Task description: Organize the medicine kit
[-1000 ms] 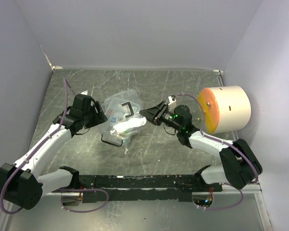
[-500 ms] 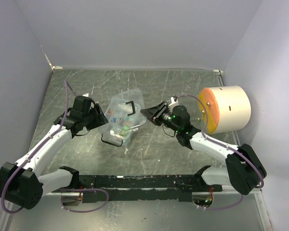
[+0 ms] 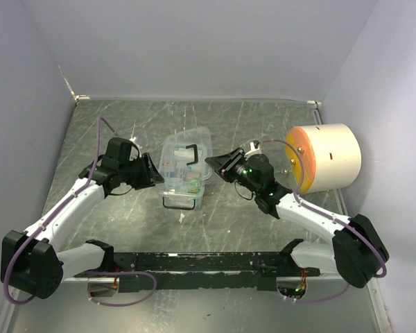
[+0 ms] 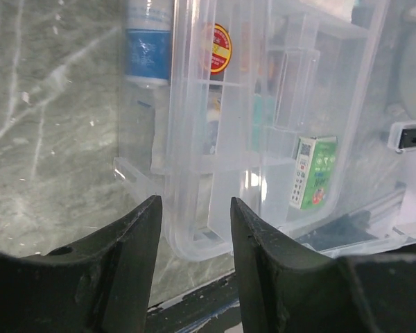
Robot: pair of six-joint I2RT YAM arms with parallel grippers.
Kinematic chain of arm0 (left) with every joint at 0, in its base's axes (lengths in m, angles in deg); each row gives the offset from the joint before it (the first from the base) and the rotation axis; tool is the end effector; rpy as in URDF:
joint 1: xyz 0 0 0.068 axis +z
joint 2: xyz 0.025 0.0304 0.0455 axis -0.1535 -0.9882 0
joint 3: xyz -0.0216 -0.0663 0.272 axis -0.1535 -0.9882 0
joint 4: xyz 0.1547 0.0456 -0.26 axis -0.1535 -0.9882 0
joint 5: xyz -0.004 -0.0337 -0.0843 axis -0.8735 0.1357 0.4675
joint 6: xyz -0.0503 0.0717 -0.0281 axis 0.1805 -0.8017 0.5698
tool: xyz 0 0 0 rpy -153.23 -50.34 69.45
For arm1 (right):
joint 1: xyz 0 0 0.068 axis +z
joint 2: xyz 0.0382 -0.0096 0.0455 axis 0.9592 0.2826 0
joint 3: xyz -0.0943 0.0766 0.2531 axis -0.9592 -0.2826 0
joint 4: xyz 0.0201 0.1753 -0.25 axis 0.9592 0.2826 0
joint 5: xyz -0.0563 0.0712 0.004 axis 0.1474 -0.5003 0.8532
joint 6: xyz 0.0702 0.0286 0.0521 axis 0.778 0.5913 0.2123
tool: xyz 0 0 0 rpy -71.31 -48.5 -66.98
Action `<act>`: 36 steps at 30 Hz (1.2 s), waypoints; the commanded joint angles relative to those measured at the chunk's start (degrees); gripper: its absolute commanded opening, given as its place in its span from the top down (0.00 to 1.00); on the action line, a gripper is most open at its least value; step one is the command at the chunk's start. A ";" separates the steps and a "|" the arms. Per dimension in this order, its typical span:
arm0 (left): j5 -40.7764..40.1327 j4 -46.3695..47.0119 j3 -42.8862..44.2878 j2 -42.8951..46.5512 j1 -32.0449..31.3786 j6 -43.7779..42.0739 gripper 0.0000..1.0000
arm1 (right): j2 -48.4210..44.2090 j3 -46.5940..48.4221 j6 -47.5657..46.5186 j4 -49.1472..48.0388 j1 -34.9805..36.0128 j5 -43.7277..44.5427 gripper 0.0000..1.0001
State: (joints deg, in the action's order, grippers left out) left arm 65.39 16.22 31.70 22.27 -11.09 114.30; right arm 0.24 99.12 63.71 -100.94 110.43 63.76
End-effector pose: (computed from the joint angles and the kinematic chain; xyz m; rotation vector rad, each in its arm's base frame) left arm 0.2801 -0.1251 0.2125 -0.2750 2.5035 -0.7742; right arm 0.2752 0.2102 0.2136 0.6196 1.9157 1.3774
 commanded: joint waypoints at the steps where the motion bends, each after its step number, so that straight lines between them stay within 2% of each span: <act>1: 5.99 3.95 -1.29 0.49 0.19 3.31 0.47 | -2.69 1.14 0.90 2.08 1.18 4.15 0.85; 8: 6.80 13.79 -5.69 4.11 0.24 13.06 0.47 | -3.29 -1.62 5.28 1.49 1.40 4.17 0.85; 13: -5.07 4.60 -0.94 5.14 0.23 7.60 0.42 | -4.40 -2.41 6.44 1.97 1.53 4.78 0.85; 17: -14.62 -0.48 2.40 6.80 0.24 3.88 0.41 | -5.35 -2.27 6.78 1.37 1.50 5.01 0.85; 26: -23.24 0.20 5.40 10.62 0.26 5.31 0.39 | -2.86 2.45 7.51 -0.17 1.61 3.44 0.85; 29: -22.38 2.04 4.35 11.28 0.24 6.09 0.35 | -0.23 3.04 8.22 -1.93 2.54 3.77 0.85; 36: -13.86 7.72 2.19 8.55 0.24 7.33 0.27 | 4.63 4.47 7.54 -4.23 4.91 7.21 0.86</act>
State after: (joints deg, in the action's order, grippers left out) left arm 46.73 18.76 35.38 32.06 -11.09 120.49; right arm 3.43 101.48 71.10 -101.18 114.36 68.37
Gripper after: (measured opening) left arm 0.716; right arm 0.291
